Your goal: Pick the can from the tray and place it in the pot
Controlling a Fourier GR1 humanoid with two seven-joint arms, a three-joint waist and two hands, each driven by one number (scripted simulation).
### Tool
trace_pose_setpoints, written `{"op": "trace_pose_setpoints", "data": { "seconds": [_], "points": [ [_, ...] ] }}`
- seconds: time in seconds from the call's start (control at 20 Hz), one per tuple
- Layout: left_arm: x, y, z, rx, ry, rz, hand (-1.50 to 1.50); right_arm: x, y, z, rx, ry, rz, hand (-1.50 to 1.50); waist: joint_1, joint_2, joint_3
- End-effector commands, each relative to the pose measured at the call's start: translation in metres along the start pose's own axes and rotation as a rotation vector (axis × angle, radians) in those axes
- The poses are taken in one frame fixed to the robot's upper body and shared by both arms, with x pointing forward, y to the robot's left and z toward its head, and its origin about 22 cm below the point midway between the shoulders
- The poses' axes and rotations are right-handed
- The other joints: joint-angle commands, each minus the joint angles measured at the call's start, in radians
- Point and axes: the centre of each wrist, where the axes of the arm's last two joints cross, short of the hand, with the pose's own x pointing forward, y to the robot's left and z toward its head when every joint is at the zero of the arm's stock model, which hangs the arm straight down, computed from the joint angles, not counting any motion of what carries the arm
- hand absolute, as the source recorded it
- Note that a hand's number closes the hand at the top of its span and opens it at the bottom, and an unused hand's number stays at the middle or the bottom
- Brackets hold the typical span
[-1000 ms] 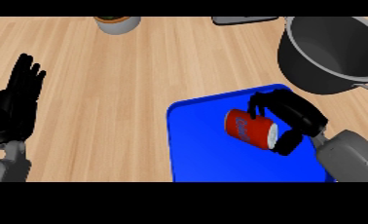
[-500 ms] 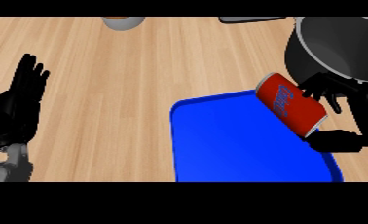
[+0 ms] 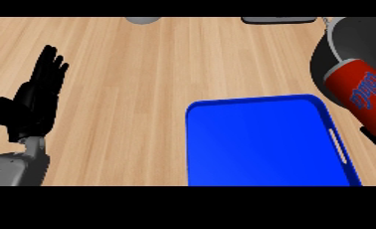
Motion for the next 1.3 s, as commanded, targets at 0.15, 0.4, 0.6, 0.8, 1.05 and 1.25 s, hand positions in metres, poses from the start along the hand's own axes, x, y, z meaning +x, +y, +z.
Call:
{"op": "trace_pose_setpoints", "data": {
  "seconds": [0.15, 0.4, 0.6, 0.8, 1.05, 1.25],
  "points": [
    [-0.004, 0.003, -0.005, -0.038, -0.002, -0.004, 0.0, -0.043, -0.045, -0.018, -0.032, 0.084, -0.073, 1.5, 0.031, 0.006, 0.001],
    [0.008, -0.022, -0.003, -0.06, -0.021, 0.005, 0.0, -0.077, -0.012, -0.045, -0.089, 0.094, -0.142, 1.5, 0.043, 0.009, 0.001],
    [0.015, -0.007, -0.007, -0.057, -0.029, 0.004, 0.0, -0.09, -0.026, -0.031, -0.162, 0.076, 0.375, 1.5, 0.056, 0.013, 0.001],
    [0.0, -0.006, -0.014, -0.069, -0.031, 0.003, 0.0, -0.126, -0.008, -0.057, -0.163, 0.123, 0.426, 1.5, 0.069, 0.019, 0.001],
    [0.012, -0.01, -0.015, -0.077, -0.03, 0.015, 0.0, -0.158, 0.011, -0.078, -0.123, 0.156, 0.406, 1.5, 0.071, 0.017, 0.002],
    [0.012, -0.028, -0.012, -0.081, -0.024, 0.018, 0.0, -0.182, 0.033, -0.071, -0.049, 0.267, 0.282, 1.5, 0.082, 0.022, 0.004]
  ]
}}
